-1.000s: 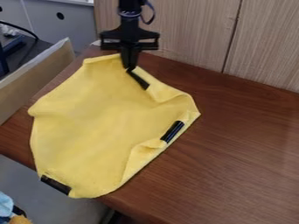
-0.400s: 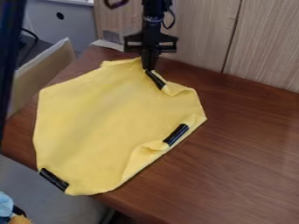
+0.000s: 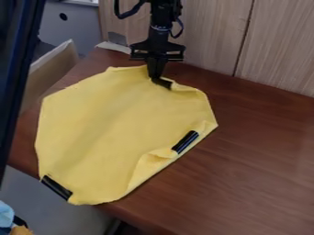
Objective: Unfold the cloth from the center to top right
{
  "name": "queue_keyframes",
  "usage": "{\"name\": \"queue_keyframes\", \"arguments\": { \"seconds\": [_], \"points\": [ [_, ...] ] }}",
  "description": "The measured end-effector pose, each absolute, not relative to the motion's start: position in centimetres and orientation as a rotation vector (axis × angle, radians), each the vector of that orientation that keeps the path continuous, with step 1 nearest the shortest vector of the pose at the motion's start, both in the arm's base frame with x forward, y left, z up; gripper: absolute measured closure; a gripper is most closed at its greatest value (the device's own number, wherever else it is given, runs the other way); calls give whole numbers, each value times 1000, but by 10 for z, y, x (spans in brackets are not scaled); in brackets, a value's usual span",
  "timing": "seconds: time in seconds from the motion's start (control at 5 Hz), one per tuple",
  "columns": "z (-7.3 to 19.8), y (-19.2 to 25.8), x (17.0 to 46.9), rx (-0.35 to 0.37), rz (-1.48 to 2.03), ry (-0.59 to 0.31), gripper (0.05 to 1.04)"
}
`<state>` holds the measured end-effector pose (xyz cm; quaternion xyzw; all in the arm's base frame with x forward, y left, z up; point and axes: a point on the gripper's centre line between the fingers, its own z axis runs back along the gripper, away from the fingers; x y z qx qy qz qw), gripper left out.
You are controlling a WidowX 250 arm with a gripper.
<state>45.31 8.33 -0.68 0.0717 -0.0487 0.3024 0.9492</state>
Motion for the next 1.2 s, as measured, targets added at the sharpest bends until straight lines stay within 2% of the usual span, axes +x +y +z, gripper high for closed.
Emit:
{"name": "queue_keyframes", "arguments": {
  "seconds": [0.2, 0.4, 0.6, 0.8, 1.0, 1.2],
  "points": [
    [-6, 85, 454, 149, 614, -99, 870],
    [-6, 86, 454, 157, 607, -100, 624],
    [-7, 89, 452, 165, 608, -101, 328],
    [-3, 89, 448, 155, 602, -103, 102],
    [5, 87, 446, 150, 605, -119, 82],
    [28, 86, 441, 138, 615, -160, 83]
  ]
}}
